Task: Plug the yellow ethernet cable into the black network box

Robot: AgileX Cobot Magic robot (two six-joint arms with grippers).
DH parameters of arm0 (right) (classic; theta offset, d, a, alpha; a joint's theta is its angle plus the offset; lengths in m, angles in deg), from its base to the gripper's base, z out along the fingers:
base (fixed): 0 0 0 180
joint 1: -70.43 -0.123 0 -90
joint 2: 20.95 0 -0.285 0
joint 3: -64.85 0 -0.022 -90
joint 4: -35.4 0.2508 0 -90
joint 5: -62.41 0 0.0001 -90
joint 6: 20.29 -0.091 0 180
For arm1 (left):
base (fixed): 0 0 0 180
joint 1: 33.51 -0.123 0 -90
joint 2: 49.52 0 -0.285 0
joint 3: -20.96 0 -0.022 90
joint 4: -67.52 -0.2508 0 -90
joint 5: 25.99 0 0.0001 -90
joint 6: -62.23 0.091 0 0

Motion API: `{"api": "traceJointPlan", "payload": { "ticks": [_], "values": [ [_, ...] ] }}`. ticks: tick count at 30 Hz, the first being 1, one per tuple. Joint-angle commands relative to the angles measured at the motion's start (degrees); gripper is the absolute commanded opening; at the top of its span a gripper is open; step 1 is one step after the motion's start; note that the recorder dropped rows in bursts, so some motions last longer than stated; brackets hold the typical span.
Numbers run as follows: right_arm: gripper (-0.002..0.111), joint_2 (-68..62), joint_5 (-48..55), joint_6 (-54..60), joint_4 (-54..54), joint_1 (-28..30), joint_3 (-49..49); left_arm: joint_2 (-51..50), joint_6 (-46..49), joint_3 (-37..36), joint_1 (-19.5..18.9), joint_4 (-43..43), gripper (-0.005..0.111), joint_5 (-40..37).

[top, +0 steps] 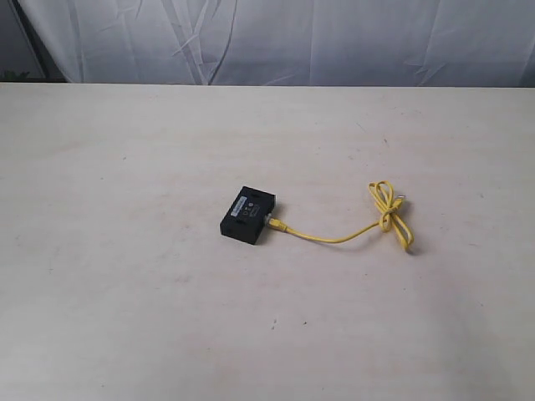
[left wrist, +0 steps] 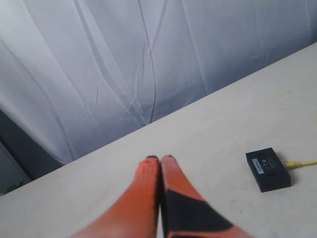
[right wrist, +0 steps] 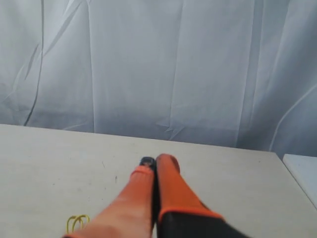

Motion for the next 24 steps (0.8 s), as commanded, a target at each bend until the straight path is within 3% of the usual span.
{"api": "traceJointPlan", "payload": {
  "ticks": [1, 6, 24],
  "values": [
    [0.000, 1.59, -2.34, 0.37, 0.00, 0.31, -0.71, 1.08, -0.27, -0.52, 0.02, 0.63, 0.000, 0.12],
    [0.000, 1.74, -2.34, 0.00, 0.30, 0.31, -0.71, 1.08, -0.42, -0.52, 0.02, 0.87, 0.000, -3.07],
    [0.000, 1.74, -2.47, 0.00, 0.40, 0.31, -0.71, 1.08, -0.19, -0.52, 0.02, 3.25, 0.000, -3.19]
  ]
}}
